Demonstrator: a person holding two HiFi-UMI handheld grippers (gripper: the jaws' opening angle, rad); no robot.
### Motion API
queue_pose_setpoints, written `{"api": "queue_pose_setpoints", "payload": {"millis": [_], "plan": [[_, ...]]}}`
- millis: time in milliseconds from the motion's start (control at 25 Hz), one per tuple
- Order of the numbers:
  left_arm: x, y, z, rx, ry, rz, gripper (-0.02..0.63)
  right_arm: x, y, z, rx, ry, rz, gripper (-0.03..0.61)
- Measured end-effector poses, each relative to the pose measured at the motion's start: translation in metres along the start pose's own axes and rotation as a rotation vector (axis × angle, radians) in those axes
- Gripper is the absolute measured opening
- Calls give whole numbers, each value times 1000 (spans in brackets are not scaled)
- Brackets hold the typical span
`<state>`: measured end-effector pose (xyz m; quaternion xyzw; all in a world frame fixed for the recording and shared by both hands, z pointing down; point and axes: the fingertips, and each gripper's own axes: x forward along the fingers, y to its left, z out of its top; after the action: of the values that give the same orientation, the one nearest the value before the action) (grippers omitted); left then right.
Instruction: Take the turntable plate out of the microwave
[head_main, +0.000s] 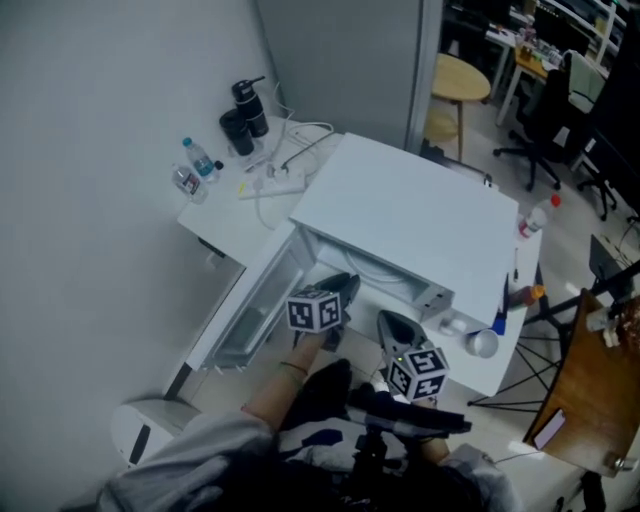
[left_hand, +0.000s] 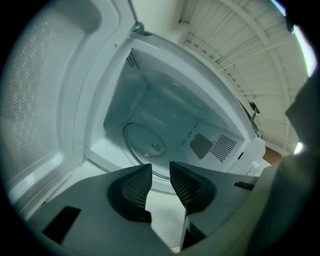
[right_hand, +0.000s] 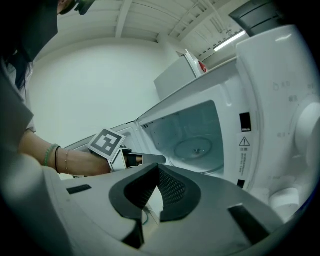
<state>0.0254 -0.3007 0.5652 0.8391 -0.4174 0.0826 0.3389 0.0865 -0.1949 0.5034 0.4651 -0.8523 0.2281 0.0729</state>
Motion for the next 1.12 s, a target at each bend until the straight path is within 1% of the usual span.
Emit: {"api": "queue_pose_setpoints", "payload": {"millis": [200,440,600,800,840,920,1000,1040,1120], "plan": [[18,22,3,-47,33,6,106,9,-2,-8,16,25,-46,-9],[33,31,10,-153,33,-14,106,13,-7,-13,33,37,-95,-9],[40,36,14,-188,39,11,106,10,-12,-17,35,50,-121,-9],[44,41,16,-285,-24,32,104,4,-17,-16,21,51,-147,-9],[43,42,16,-294,-29,38,104,3,-17,-15,15,51,-151,-9],[41,45,18,-269,-36,65,106,-1,-20,-15,11,53,-161,-9],[44,49,22,-216,-34,94,113,-5,-25,-17,14,56,-174,-9],[47,50,25,-198,-29,98,125,-7,-27,-18,15,59,-181,-9],[53,51,29,-193,-24,94,129,-10,-31,-20,17,61,-191,-9]]}}
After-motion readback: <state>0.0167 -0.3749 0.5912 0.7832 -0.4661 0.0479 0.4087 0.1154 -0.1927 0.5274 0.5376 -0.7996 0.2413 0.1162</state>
